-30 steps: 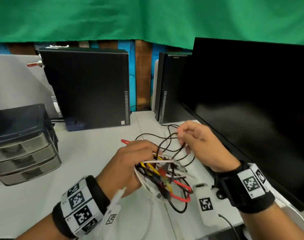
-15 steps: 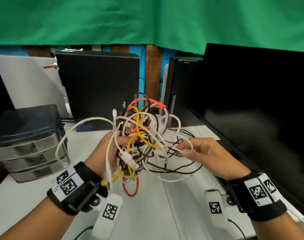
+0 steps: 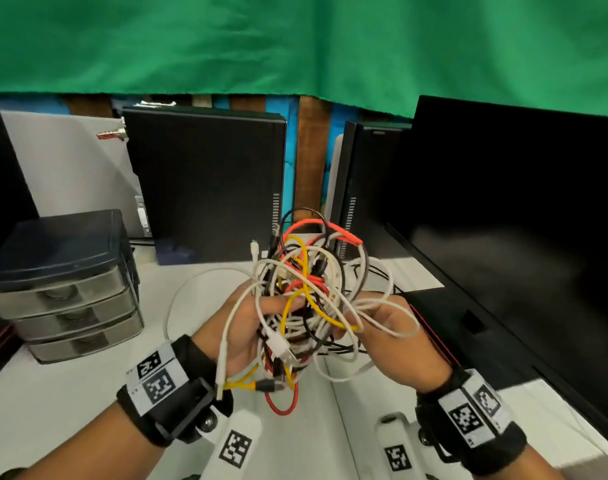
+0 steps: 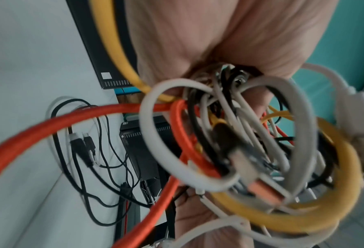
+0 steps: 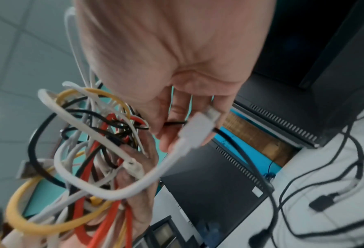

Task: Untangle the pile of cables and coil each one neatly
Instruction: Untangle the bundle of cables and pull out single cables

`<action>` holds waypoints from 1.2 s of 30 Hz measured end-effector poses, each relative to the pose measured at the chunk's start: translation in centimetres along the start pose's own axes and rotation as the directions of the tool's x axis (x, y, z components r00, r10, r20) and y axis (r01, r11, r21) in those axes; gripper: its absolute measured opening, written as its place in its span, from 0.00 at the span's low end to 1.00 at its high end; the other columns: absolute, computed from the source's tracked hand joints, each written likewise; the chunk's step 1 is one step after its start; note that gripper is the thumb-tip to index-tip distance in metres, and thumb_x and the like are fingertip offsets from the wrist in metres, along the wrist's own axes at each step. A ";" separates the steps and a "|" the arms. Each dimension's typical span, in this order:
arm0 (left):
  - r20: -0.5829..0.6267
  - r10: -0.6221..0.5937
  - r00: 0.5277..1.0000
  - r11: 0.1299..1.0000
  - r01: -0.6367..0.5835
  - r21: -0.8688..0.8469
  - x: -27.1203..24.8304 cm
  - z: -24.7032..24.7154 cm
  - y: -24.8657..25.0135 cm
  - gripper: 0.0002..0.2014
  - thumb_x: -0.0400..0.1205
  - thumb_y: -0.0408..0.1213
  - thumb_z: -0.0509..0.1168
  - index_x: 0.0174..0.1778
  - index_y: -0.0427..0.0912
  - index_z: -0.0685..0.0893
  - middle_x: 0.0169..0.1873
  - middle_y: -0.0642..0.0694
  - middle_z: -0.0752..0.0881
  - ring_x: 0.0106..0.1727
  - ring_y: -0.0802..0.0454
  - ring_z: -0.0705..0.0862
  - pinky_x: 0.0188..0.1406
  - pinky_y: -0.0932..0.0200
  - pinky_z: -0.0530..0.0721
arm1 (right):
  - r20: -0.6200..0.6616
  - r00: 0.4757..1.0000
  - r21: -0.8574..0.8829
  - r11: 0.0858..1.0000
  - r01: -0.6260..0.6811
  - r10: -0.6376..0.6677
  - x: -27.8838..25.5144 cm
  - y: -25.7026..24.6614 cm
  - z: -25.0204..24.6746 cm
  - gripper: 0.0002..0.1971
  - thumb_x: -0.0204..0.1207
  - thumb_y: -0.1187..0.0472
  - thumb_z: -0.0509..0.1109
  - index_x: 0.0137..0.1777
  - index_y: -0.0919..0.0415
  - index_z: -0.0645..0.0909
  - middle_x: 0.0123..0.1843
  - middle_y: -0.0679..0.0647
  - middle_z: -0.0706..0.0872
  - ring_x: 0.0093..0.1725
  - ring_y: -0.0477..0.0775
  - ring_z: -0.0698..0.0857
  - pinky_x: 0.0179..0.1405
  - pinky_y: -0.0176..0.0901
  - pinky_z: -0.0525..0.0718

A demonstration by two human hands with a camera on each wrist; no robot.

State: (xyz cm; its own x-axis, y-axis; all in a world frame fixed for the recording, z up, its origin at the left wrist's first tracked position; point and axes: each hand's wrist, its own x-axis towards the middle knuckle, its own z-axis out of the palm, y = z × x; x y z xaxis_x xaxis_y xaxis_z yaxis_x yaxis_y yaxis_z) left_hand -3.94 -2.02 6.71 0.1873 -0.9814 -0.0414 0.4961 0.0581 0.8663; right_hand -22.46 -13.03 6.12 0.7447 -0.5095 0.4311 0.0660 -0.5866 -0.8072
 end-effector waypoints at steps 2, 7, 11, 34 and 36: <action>-0.016 0.067 0.998 0.995 -0.066 0.073 -0.1 0.3 -0.5 0.12 0.69 0.28 0.72 0.48 0.32 0.91 0.44 0.33 0.92 0.42 0.41 0.92 0.40 0.52 0.90 | -0.017 0.998 0.068 0.996 0.063 -0.062 -0.1 0.0 0.4 0.12 0.79 0.67 0.71 0.44 0.49 0.92 0.38 0.47 0.92 0.38 0.43 0.90 0.39 0.33 0.85; -0.012 0.145 0.989 0.982 -0.143 0.126 -0.2 0.7 -1.0 0.09 0.72 0.25 0.76 0.48 0.32 0.91 0.45 0.34 0.92 0.45 0.42 0.93 0.43 0.55 0.90 | -0.052 0.995 0.113 0.990 0.090 -0.085 -0.2 -0.1 0.6 0.09 0.76 0.59 0.70 0.39 0.48 0.90 0.36 0.47 0.91 0.36 0.41 0.88 0.38 0.34 0.85; -0.041 0.169 0.985 0.978 -0.162 0.133 0.1 0.5 -0.9 0.13 0.69 0.31 0.73 0.49 0.32 0.90 0.44 0.36 0.93 0.43 0.44 0.93 0.41 0.58 0.89 | -0.044 0.998 0.172 0.985 -0.025 0.033 -0.1 -0.1 0.4 0.14 0.72 0.44 0.77 0.37 0.55 0.91 0.36 0.55 0.91 0.36 0.45 0.87 0.39 0.35 0.83; -0.285 0.371 0.884 0.855 -0.205 0.476 1.2 -0.6 -1.1 0.11 0.84 0.32 0.70 0.61 0.40 0.87 0.52 0.43 0.92 0.55 0.45 0.91 0.63 0.38 0.86 | -0.275 0.917 -0.405 0.900 0.163 -0.290 -1.0 -3.3 1.6 0.08 0.73 0.54 0.79 0.48 0.56 0.88 0.45 0.44 0.86 0.48 0.49 0.86 0.48 0.43 0.84; -0.273 0.368 0.889 0.856 -0.209 0.474 1.0 -0.3 -1.3 0.12 0.83 0.32 0.71 0.62 0.39 0.86 0.53 0.42 0.92 0.56 0.43 0.91 0.62 0.36 0.86 | -0.289 0.922 -0.450 0.887 0.106 -0.257 -1.1 -2.6 2.4 0.10 0.72 0.52 0.80 0.50 0.54 0.88 0.44 0.43 0.84 0.48 0.46 0.84 0.46 0.44 0.84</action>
State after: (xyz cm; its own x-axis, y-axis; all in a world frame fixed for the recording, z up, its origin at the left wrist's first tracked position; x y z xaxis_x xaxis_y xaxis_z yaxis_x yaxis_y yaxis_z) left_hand -4.11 -3.06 5.36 0.5806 -0.8009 0.1464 -0.0162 0.1684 0.9856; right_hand -21.86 -9.47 6.79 0.4781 -0.5008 0.7216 -0.1610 -0.8576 -0.4885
